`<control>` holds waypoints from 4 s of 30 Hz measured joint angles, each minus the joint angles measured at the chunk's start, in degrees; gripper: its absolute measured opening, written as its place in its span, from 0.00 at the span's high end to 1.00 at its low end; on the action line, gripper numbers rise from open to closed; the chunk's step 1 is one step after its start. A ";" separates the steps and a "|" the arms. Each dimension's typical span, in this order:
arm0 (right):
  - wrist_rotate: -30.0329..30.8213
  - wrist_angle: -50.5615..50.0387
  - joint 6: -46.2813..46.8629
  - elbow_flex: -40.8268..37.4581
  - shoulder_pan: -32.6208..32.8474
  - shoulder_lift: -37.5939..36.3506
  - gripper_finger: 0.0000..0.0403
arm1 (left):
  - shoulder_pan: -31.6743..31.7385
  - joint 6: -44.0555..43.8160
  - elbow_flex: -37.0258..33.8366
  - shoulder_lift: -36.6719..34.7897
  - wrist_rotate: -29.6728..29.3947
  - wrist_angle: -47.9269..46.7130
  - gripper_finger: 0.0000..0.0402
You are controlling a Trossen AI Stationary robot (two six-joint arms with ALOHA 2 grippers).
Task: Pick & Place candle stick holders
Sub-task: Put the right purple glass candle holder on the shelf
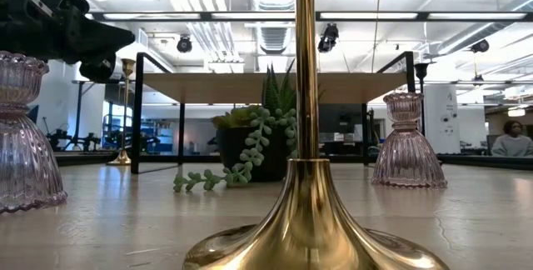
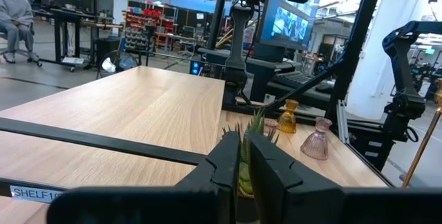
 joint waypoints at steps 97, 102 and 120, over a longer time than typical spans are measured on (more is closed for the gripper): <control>1.68 -59.93 88.25 27.50 46.82 49.32 0.54 | 0.00 0.02 0.00 0.00 0.02 -0.41 0.91; 2.68 -59.88 88.42 27.50 47.52 51.44 0.53 | 0.01 0.02 0.00 0.00 0.02 -0.49 0.91; 17.91 -57.15 94.28 23.38 51.85 53.86 0.37 | 0.02 0.01 0.00 0.00 0.02 -0.82 0.91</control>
